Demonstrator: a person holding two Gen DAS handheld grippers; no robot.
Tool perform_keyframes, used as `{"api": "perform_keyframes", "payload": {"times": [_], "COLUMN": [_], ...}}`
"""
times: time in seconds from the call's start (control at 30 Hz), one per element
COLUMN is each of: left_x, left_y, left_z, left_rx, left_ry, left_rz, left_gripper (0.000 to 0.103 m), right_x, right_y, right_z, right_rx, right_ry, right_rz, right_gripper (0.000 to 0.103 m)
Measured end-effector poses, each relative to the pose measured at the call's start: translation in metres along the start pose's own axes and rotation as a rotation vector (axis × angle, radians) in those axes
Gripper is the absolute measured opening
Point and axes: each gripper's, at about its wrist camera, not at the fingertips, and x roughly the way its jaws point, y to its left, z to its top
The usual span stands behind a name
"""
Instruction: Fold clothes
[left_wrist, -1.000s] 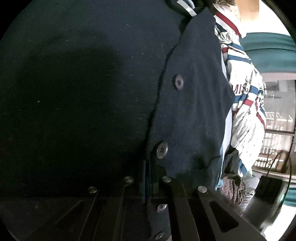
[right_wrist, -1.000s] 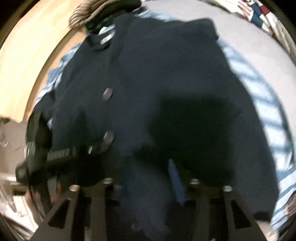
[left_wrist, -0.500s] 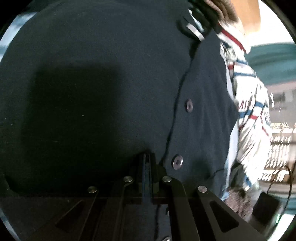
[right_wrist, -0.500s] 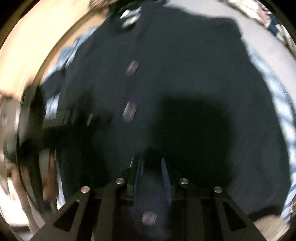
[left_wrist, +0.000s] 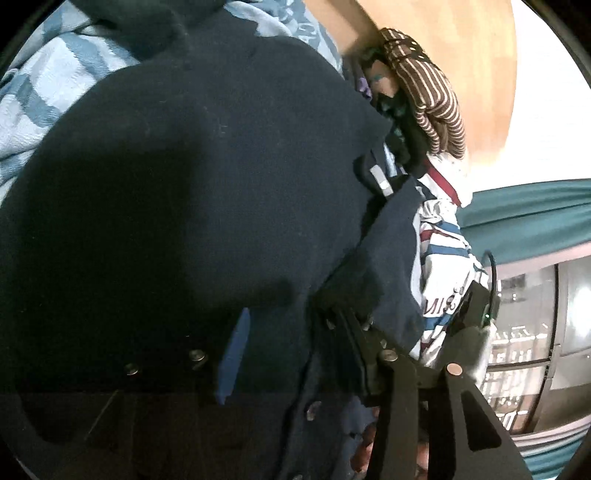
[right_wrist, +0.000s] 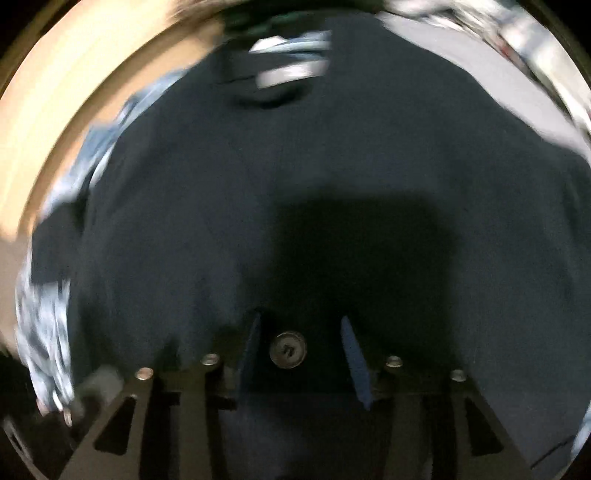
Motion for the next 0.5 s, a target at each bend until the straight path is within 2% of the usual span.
{"api": "perform_keyframes", "payload": {"times": [0.07,0.1,0.17,0.23,0.27,0.33,0.4,0.43,0.5], "left_x": [0.005,0.008,0.010,0.018,0.021,0.027,0.031,0.033,0.038], "left_y": [-0.002,-0.006,-0.012,-0.021,-0.024,-0.026,-0.028,-0.032,-0.043], "left_z": [-0.004,-0.005,-0.006,-0.011,-0.013,-0.018,-0.027,-0.031,-0.043], "left_rx": [0.006,0.013,0.034,0.062,0.071,0.057,0.046,0.058,0.130], "left_ry": [0.012,0.020,0.027,0.032,0.035,0.050,0.057,0.053,0.036], "left_rz": [-0.066,-0.097,-0.128,-0.127,-0.123,-0.141,-0.171,-0.174,-0.128], "left_gripper": [0.050,0.050,0.050,0.050,0.050,0.050,0.050,0.049,0.037], "right_x": [-0.012,-0.022,-0.048,-0.078,-0.092,-0.115,-0.124,-0.117,-0.106], "right_y": [-0.008,-0.020,-0.055,-0.099,-0.122,-0.171,-0.216,-0.225,-0.240], "right_z": [-0.009,-0.017,-0.038,-0.066,-0.080,-0.109,-0.139,-0.146,-0.158], "right_rx": [0.011,0.058,0.194,0.341,0.413,0.561,0.710,0.736,0.779], "right_ry": [-0.001,-0.014,-0.055,-0.126,-0.161,-0.206,-0.185,-0.153,-0.101], "right_rz": [0.061,0.106,0.187,0.198,0.195,0.101,0.006,0.022,0.056], "right_gripper": [0.055,0.054,0.053,0.053,0.053,0.055,0.056,0.055,0.051]}}
